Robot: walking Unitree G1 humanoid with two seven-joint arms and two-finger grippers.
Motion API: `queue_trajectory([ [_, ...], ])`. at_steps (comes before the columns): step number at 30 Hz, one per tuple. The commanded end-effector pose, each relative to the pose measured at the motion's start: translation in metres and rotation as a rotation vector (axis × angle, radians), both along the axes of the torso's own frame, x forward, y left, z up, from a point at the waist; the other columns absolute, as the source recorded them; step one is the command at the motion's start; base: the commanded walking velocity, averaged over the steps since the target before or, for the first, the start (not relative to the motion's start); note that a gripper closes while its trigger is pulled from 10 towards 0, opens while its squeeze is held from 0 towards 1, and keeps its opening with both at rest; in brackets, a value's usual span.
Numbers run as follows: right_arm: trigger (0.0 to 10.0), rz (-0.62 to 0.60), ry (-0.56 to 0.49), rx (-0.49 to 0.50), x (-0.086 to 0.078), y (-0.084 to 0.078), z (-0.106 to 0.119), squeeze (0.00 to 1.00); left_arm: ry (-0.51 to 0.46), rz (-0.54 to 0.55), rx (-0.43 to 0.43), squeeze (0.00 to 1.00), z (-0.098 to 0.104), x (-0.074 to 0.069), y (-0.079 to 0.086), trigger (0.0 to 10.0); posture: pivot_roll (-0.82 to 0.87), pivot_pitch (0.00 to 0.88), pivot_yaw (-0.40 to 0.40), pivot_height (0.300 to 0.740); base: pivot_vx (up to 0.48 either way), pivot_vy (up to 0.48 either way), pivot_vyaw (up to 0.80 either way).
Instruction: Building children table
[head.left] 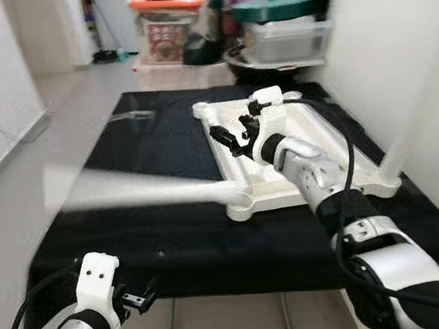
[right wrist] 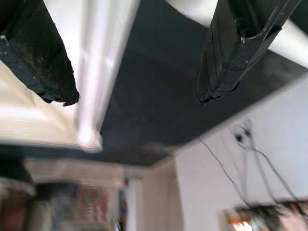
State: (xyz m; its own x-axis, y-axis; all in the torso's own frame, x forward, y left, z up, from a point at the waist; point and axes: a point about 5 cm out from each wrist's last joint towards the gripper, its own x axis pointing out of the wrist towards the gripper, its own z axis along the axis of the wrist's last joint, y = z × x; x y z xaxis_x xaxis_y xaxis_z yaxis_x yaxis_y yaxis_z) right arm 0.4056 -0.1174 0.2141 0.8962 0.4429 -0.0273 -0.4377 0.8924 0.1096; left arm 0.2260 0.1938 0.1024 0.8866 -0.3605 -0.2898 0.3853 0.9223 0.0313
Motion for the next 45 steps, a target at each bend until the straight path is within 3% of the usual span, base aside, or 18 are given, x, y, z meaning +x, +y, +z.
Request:
queue_trajectory([
  [1,10.0,-0.028,0.017,-0.004,0.001,-0.006,-0.006,0.0,0.01,0.002,0.021,0.0,-0.003,0.0,-0.001,10.0,0.12,0.0,-0.088,0.74,0.0,0.0,0.0],
  [7,10.0,-0.036,-0.027,-0.056,0.001,-0.011,-0.004,0.0,0.003,0.052,0.029,0.0,-0.002,0.003,0.005,10.0,0.12,0.0,-0.082,0.74,0.0,0.0,0.0],
  [11,10.0,-0.013,-0.05,-0.078,-0.003,-0.004,-0.008,0.0,-0.017,0.112,0.042,0.0,-0.001,0.003,0.017,10.0,0.12,0.0,-0.09,0.74,0.0,0.0,0.0],
  [23,10.0,-0.055,0.019,0.044,-0.011,0.016,-0.03,0.0,-0.123,0.174,0.014,0.0,0.013,0.008,0.021,10.0,0.12,0.0,-0.082,0.74,0.0,0.0,0.0],
  [30,10.0,-0.059,0.0,0.088,-0.02,0.022,-0.032,0.0,-0.204,0.231,-0.01,0.0,0.027,0.013,0.023,10.0,0.12,0.0,-0.082,0.74,0.0,0.0,0.0],
  [40,10.0,-0.014,-0.037,0.113,-0.029,0.029,-0.033,0.0,-0.223,0.239,-0.007,0.0,0.027,0.013,0.02,10.0,0.12,0.0,-0.084,0.74,0.0,0.0,0.0],
  [44,10.0,0.034,-0.077,0.082,-0.03,0.032,-0.026,0.0,-0.227,0.249,-0.011,0.0,0.027,0.013,0.02,10.0,0.13,0.0,-0.086,0.74,0.0,0.0,0.0],
  [45,10.0,0.101,-0.114,0.048,-0.03,0.036,-0.02,0.0,-0.22,0.266,-0.012,0.0,0.025,0.012,0.021,10.0,0.13,0.0,-0.086,0.74,0.0,0.0,0.0],
])
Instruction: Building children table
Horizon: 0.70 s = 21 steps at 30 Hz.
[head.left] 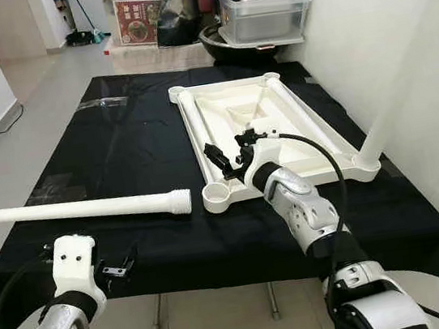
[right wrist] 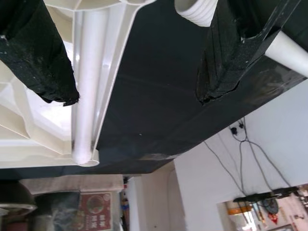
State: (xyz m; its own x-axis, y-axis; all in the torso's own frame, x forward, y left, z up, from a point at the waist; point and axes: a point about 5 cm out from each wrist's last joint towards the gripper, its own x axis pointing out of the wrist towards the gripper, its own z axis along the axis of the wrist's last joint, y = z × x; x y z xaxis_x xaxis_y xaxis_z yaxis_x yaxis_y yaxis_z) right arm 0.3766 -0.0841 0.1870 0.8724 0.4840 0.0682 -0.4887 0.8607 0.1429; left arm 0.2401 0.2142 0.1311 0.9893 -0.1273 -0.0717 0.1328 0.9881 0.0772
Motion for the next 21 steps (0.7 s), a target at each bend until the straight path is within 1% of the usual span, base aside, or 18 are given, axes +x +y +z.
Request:
queue_trajectory([
  [1,10.0,0.05,-0.048,-0.027,-0.001,0.002,0.007,0.0,0.006,0.017,-0.001,0.0,-0.004,-0.002,0.001,10.0,0.13,0.0,-0.086,0.74,0.0,0.0,0.0],
  [2,10.0,0.206,-0.137,-0.157,-0.001,0.011,0.019,0.0,0.029,0.057,0.004,0.0,-0.01,-0.007,0.004,10.0,0.14,0.0,-0.107,0.74,0.0,0.0,0.0],
  [3,10.0,0.206,-0.137,-0.157,-0.001,0.011,0.019,0.0,0.029,0.057,0.004,0.0,-0.01,-0.007,0.004,10.0,0.14,0.0,-0.107,0.74,0.0,0.0,0.0],
  [4,10.0,0.247,-0.154,-0.198,-0.001,0.014,0.022,0.0,0.033,0.071,0.004,0.0,-0.012,-0.009,0.004,10.0,0.14,0.0,-0.107,0.74,0.0,0.0,0.0],
  [5,10.0,0.261,-0.162,-0.22,0.0,0.015,0.023,0.0,0.031,0.081,0.0,0.0,-0.013,-0.01,0.005,10.0,0.14,0.0,-0.107,0.74,0.0,0.0,0.0],
  [6,10.0,0.261,-0.162,-0.22,0.0,0.015,0.023,0.0,0.031,0.081,0.0,0.0,-0.013,-0.01,0.005,10.0,0.14,0.0,-0.107,0.74,0.0,0.0,0.0],
  [7,10.0,0.242,-0.154,-0.177,0.002,0.017,0.028,0.0,0.008,0.099,-0.017,0.0,-0.01,-0.011,0.004,10.0,0.16,0.0,-0.124,0.74,0.0,0.0,0.0],
  [9,10.0,0.225,-0.144,-0.123,0.002,0.02,0.032,0.0,-0.018,0.111,-0.032,0.0,-0.005,-0.011,0.004,10.0,0.15,0.0,-0.119,0.74,0.0,0.0,0.0],
  [12,10.0,0.204,-0.134,-0.087,0.001,0.022,0.031,0.0,-0.046,0.113,-0.041,0.0,0.0,-0.01,0.003,10.0,0.15,0.0,-0.114,0.74,0.0,0.0,0.0],
  [14,10.0,0.186,-0.141,-0.088,-0.003,0.023,0.028,0.0,-0.072,0.111,-0.047,0.0,0.007,-0.008,0.004,10.0,0.15,0.0,-0.102,0.74,0.0,0.0,0.72],
  [16,10.0,0.186,-0.149,-0.096,-0.004,0.023,0.026,0.0,-0.081,0.111,-0.048,0.0,0.009,-0.007,0.004,10.0,0.15,0.0,-0.102,0.74,0.0,0.0,0.8],
  [17,10.0,0.188,-0.144,-0.097,-0.006,0.023,0.022,0.0,-0.093,0.103,-0.044,0.0,0.013,-0.005,0.004,10.0,0.15,0.0,-0.096,0.74,0.0,0.0,0.8],
  [21,10.0,0.186,-0.144,-0.114,-0.008,0.021,0.017,0.0,-0.106,0.103,-0.046,0.0,0.016,-0.003,0.004,10.0,0.14,0.0,-0.092,0.74,0.0,0.0,0.8],
])
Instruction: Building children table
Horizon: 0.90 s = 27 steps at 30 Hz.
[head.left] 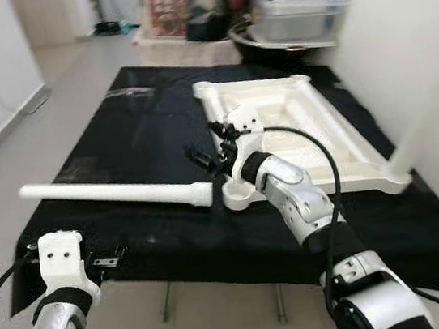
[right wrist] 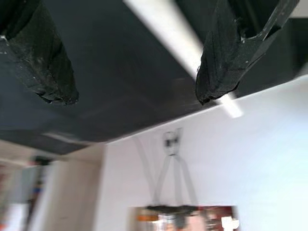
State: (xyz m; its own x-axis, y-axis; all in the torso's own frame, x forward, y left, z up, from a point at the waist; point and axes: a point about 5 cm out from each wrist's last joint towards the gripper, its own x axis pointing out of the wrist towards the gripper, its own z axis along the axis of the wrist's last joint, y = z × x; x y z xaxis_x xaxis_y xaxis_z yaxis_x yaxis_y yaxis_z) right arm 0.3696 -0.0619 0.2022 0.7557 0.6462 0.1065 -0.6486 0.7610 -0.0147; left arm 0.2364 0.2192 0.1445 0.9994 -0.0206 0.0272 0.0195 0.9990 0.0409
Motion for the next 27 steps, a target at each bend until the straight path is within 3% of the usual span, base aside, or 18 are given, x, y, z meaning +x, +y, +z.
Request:
queue_trajectory([
  [1,10.0,0.001,-0.023,-0.008,-0.002,-0.002,0.0,0.0,-0.017,-0.003,-0.007,0.0,0.004,0.001,-0.001,10.0,0.14,0.0,-0.092,0.74,0.0,0.0,0.8],
  [14,10.0,-0.077,-0.012,-0.01,-0.007,-0.009,-0.007,0.0,-0.042,0.008,-0.053,0.0,0.007,0.002,-0.01,10.0,0.13,0.0,-0.08,0.74,0.0,0.0,0.8],
  [22,10.0,-0.125,-0.022,-0.023,-0.013,-0.021,-0.012,0.0,-0.061,-0.033,-0.074,0.0,0.009,0.01,-0.026,10.0,0.11,0.0,-0.067,0.74,0.0,0.0,0.8],
  [27,10.0,-0.13,-0.028,-0.024,-0.015,-0.024,-0.011,0.0,-0.069,-0.035,-0.074,0.0,0.01,0.013,-0.028,10.0,0.11,0.0,-0.066,0.74,0.0,0.0,0.8],
])
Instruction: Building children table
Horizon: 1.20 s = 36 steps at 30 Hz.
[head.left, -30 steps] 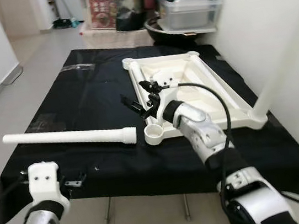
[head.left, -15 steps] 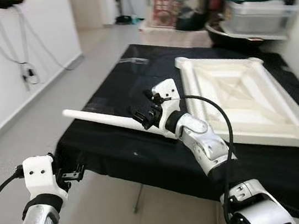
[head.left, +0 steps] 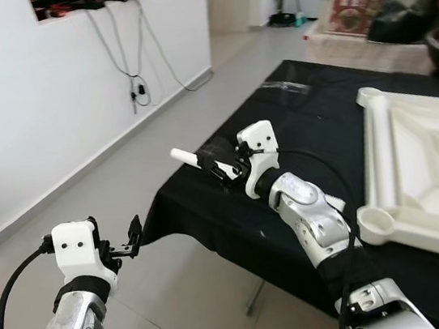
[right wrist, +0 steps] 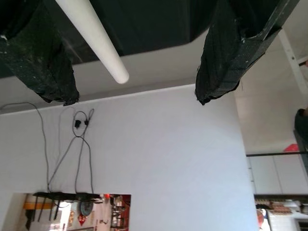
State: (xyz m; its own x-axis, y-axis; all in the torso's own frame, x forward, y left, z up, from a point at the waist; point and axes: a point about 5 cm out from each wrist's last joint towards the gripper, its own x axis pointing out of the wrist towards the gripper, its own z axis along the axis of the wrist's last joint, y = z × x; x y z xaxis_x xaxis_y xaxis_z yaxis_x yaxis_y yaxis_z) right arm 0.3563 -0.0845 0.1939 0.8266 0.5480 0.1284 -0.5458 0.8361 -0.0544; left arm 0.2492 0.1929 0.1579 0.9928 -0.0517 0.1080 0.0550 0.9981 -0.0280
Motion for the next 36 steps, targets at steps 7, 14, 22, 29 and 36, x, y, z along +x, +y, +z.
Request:
queue_trajectory([
  [7,10.0,-0.014,-0.012,-0.007,0.0,-0.001,0.004,0.0,-0.004,-0.008,0.007,0.0,-0.001,0.004,-0.004,10.0,0.11,0.0,-0.065,0.74,0.0,0.0,0.8],
  [14,10.0,-0.043,-0.02,0.043,0.003,-0.005,0.01,0.0,-0.018,-0.007,0.002,0.0,0.001,0.005,-0.005,10.0,0.11,0.0,-0.066,0.74,0.0,0.0,0.8],
  [22,10.0,-0.069,-0.02,0.077,0.005,-0.011,0.015,0.0,-0.03,-0.008,-0.008,0.0,0.002,0.007,-0.007,10.0,0.11,0.0,-0.065,0.74,0.0,0.0,0.0],
  [29,10.0,-0.08,-0.026,0.06,0.005,-0.014,0.016,0.0,-0.039,-0.008,-0.017,0.0,0.003,0.008,-0.008,10.0,0.1,0.0,-0.068,0.74,0.104,0.0,0.0],
  [36,10.0,-0.102,-0.034,0.04,0.007,-0.016,0.017,0.0,-0.039,-0.016,-0.021,0.0,0.003,0.009,-0.011,10.0,0.1,0.0,-0.068,0.74,0.244,0.0,0.0],
])
